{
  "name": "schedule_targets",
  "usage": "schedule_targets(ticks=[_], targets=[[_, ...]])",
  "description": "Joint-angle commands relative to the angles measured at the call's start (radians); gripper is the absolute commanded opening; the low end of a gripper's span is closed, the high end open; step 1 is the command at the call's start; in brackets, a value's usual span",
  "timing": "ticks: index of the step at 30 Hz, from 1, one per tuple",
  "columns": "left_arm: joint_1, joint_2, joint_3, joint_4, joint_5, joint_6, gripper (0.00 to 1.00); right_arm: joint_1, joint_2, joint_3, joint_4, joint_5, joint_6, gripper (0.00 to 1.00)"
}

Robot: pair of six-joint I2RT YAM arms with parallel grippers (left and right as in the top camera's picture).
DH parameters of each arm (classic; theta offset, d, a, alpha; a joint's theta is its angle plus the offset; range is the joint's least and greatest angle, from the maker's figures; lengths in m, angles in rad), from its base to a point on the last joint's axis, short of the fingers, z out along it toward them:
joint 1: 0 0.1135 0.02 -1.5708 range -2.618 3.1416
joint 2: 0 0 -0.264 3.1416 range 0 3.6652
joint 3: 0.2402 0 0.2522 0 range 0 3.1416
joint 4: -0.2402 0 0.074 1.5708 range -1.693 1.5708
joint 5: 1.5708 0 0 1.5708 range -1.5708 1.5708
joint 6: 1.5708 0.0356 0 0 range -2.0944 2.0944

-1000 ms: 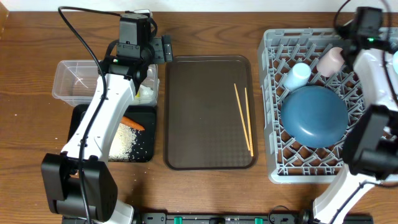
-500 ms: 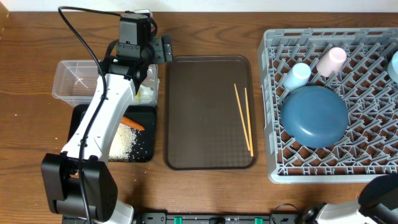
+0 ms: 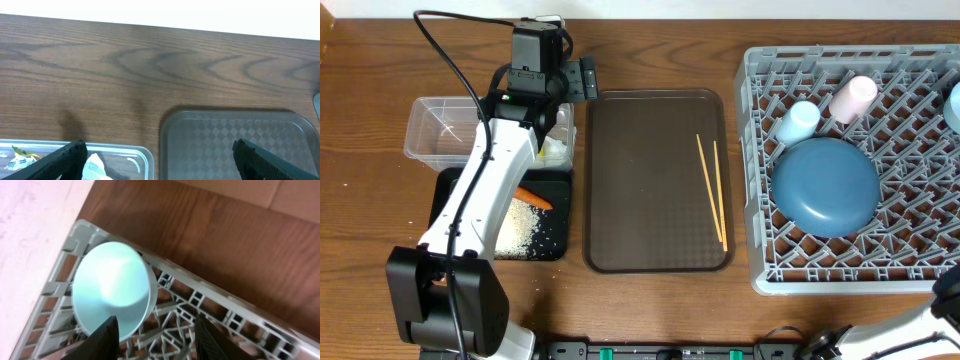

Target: Sort waste into correct bins and load items into the dishwasher rack

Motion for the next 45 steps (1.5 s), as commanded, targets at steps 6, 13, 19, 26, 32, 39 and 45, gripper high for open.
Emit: schedule_targets(ticks=[6,13,19,26,32,39,45], targets=[[0.002,0.004,-0.002,-0.002,-0.009,-0.009,0.94,0.060,0.121,-0.002,0.076,0.042,0.023,0.43],[0.002,0.004,-0.002,-0.002,-0.009,-0.009,0.94,0.104,0.183,-0.002,0.167,0.086,0.015,0.44],[0.002,0.004,-0.002,-0.002,-0.008,-0.009,0.94,0.145,0.199,-0.002,0.175,0.206,0.019,0.43],[0.002,0.004,-0.002,-0.002,-0.008,-0.009,0.94,0.174,0.199,-0.003,0.164,0.244,0.019,0.29],[0.002,0.004,-0.002,-0.002,-0.008,-0.009,0.94,0.175,0.199,-0.003,0.146,0.254,0.037,0.01],[0.002,0.004,-0.002,-0.002,-0.009,-0.009,0.94,0.177,0.163,-0.001,0.151,0.330,-0.084,0.01],[0.002,0.004,-0.002,-0.002,-0.008,-0.009,0.94,0.206,0.068,0.000,0.156,0.489,-0.389,0.01]])
